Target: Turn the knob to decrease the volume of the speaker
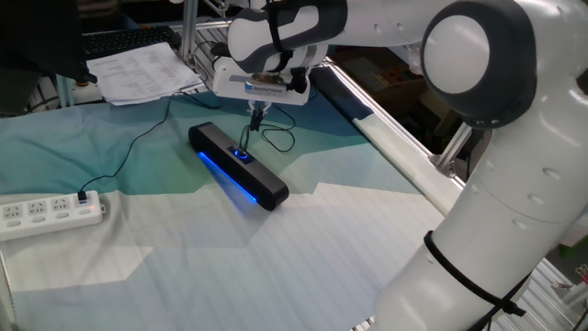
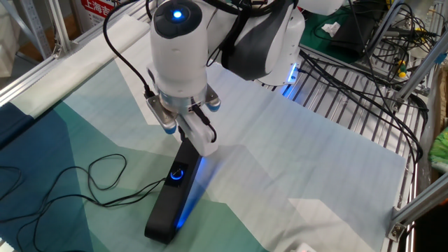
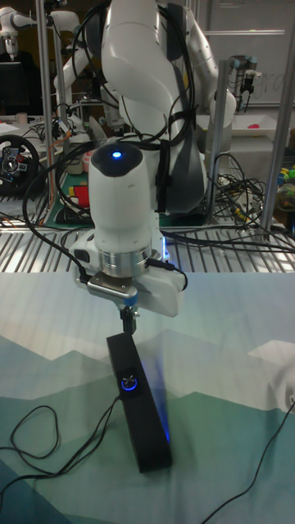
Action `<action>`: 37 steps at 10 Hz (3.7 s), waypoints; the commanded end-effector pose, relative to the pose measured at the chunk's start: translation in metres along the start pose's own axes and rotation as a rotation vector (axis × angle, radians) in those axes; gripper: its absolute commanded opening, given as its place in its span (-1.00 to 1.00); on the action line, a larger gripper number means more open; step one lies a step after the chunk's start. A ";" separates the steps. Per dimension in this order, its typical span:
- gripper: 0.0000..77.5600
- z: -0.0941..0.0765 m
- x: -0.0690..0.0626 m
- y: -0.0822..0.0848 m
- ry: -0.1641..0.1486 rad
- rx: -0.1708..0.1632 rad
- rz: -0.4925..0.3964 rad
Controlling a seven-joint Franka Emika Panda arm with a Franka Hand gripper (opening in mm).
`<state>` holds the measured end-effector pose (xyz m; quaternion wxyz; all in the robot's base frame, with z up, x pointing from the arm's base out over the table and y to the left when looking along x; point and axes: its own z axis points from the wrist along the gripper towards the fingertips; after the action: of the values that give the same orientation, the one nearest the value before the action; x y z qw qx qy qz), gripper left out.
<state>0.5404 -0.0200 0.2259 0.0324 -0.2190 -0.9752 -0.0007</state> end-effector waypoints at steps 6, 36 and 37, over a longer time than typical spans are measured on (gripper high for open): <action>-1.00 -0.001 -0.001 0.000 -0.035 -0.031 0.127; -1.00 0.083 -0.016 -0.002 -0.044 -0.145 0.510; -1.00 0.083 -0.017 -0.002 -0.043 -0.145 0.521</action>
<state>0.5466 -0.0270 0.1422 -0.0038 -0.4555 -0.8884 -0.0568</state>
